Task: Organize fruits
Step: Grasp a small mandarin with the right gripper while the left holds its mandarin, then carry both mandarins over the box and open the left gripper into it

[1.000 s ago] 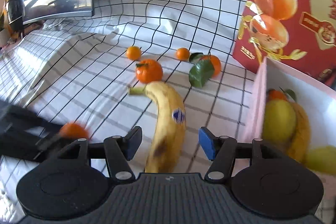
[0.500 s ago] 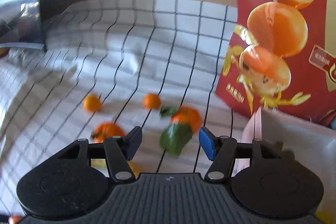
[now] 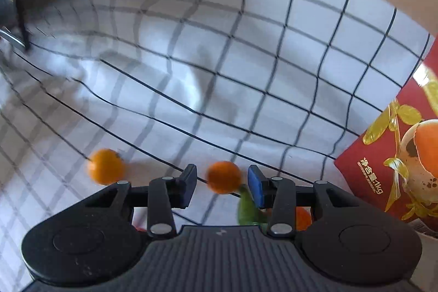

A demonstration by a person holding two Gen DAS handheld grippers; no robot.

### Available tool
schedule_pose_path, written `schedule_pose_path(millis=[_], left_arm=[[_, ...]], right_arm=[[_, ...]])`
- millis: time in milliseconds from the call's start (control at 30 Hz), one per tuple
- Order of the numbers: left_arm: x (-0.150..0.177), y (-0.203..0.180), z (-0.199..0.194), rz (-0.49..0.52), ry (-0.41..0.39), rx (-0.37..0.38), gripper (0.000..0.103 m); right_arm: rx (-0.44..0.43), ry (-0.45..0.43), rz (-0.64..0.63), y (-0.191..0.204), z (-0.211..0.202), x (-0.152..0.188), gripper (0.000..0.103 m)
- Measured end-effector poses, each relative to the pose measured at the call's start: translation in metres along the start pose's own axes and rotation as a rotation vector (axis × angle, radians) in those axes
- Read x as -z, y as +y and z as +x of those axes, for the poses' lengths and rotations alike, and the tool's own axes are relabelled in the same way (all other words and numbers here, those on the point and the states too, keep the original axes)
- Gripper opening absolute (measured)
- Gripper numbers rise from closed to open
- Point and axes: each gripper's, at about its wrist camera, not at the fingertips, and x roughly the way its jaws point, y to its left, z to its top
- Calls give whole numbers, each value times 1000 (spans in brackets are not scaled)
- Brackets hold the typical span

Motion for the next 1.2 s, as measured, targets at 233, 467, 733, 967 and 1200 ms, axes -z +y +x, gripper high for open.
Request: schedule_pose_path(millis=[233, 467, 733, 967, 1200], left_arm=[[-1, -19, 6, 54, 20, 14, 48], [0, -63, 19, 153, 40, 71, 48], [8, -155, 50, 340, 156, 242, 48], [20, -229, 68, 526, 250, 346, 48], [-29, -264, 65, 546, 148, 337, 48]], right_arm=[[-70, -42, 24, -5, -30, 12, 29], [-199, -196, 16, -19, -146, 74, 29], [-135, -269, 121, -61, -247, 190, 29], [30, -262, 224, -84, -283, 270, 29], [115, -278, 378, -114, -298, 310, 29]])
